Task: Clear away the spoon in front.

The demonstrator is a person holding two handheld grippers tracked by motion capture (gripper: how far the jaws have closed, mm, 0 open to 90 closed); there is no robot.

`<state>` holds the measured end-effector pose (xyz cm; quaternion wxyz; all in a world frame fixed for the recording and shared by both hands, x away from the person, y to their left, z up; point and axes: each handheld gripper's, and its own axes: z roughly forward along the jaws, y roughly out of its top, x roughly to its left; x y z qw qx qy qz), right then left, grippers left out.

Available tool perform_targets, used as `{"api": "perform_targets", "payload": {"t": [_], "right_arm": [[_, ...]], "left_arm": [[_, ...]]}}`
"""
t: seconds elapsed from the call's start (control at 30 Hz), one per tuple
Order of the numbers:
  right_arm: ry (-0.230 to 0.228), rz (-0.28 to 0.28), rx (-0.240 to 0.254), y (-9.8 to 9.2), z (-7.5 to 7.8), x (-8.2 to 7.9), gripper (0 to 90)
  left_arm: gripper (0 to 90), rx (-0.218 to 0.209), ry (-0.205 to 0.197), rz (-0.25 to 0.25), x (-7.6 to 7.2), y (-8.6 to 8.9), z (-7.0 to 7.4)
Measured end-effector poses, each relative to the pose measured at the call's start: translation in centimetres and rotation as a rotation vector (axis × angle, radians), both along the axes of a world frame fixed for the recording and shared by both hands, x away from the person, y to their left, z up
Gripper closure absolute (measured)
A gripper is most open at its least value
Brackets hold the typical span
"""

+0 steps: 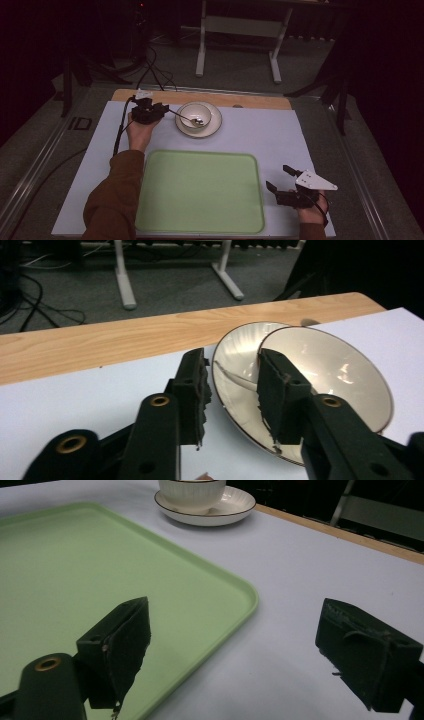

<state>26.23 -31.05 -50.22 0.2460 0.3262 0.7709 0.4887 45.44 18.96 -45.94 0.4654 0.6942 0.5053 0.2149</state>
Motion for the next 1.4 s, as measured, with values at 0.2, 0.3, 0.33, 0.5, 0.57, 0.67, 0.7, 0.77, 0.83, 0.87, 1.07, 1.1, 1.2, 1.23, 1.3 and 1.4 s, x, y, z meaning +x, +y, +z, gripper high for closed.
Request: {"api": "perform_targets", "payload": {"t": [0.2, 0.3, 0.33, 0.5, 0.57, 0.67, 0.7, 0.77, 0.83, 0.87, 1.07, 1.1, 1.2, 1.23, 1.3, 1.4], "right_arm": [[0.003, -0.002, -0.001, 0.0, 0.0, 0.1, 14.0], [0.007, -0.002, -0.002, 0.0, -0.1, 0.1, 14.0], [0.008, -0.001, -0.004, 0.0, -0.1, 0.1, 14.0], [0.009, -0.001, -0.005, 0.0, -0.1, 0.2, 14.0], [0.010, -0.001, -0.005, 0.0, -0.1, 0.2, 14.0], [0.013, 0.000, -0.006, 0.0, -0.2, 0.2, 14.1], [0.014, -0.001, -0.006, 0.0, -0.2, 0.2, 14.0], [0.016, -0.002, -0.005, 0.0, -0.2, 0.1, 14.1], [0.015, -0.003, -0.006, -0.1, -0.2, 0.1, 14.0], [0.016, -0.003, -0.006, -0.1, -0.2, 0.1, 14.1], [0.017, -0.006, -0.003, -0.2, -0.2, 0.1, 14.0], [0.018, -0.005, -0.004, -0.2, -0.3, 0.1, 14.1], [0.020, -0.004, -0.005, -0.2, -0.3, 0.1, 14.0], [0.020, -0.004, -0.005, -0.2, -0.3, 0.1, 14.1], [0.020, -0.003, -0.008, -0.1, -0.3, 0.2, 14.1], [0.022, 0.000, -0.012, 0.0, -0.3, 0.2, 14.0]], "left_arm": [[73.2, 0.004, -0.001, -0.035, -0.5, 0.0, 0.3], [77.8, 0.009, -0.002, -0.051, -0.9, -0.1, 0.6], [79.3, 0.013, -0.004, -0.058, -1.0, -0.2, 0.8], [84.3, 0.016, -0.024, -0.100, -1.9, -0.5, 1.3], [85.5, 0.016, -0.030, -0.113, -2.2, -0.6, 1.4], [86.8, 0.029, -0.038, -0.122, -2.5, -0.9, 1.6], [87.2, 0.032, -0.044, -0.122, -2.6, -1.0, 1.7], [88.5, 0.024, -0.054, -0.117, -2.8, -1.1, 1.9], [88.7, 0.028, -0.060, -0.110, -2.9, -1.2, 2.0], [88.7, 0.026, -0.061, -0.111, -2.9, -1.2, 2.0], [88.9, 0.032, -0.074, -0.105, -3.2, -1.1, 2.4], [89.0, 0.031, -0.075, -0.105, -3.2, -1.1, 2.4], [89.0, 0.028, -0.085, -0.107, -3.6, -1.0, 2.7], [89.0, 0.028, -0.090, -0.109, -3.7, -1.0, 2.9], [89.0, 0.027, -0.102, -0.111, -4.0, -0.9, 3.2], [89.3, 0.024, -0.116, -0.114, -4.4, -0.8, 3.6]]}}
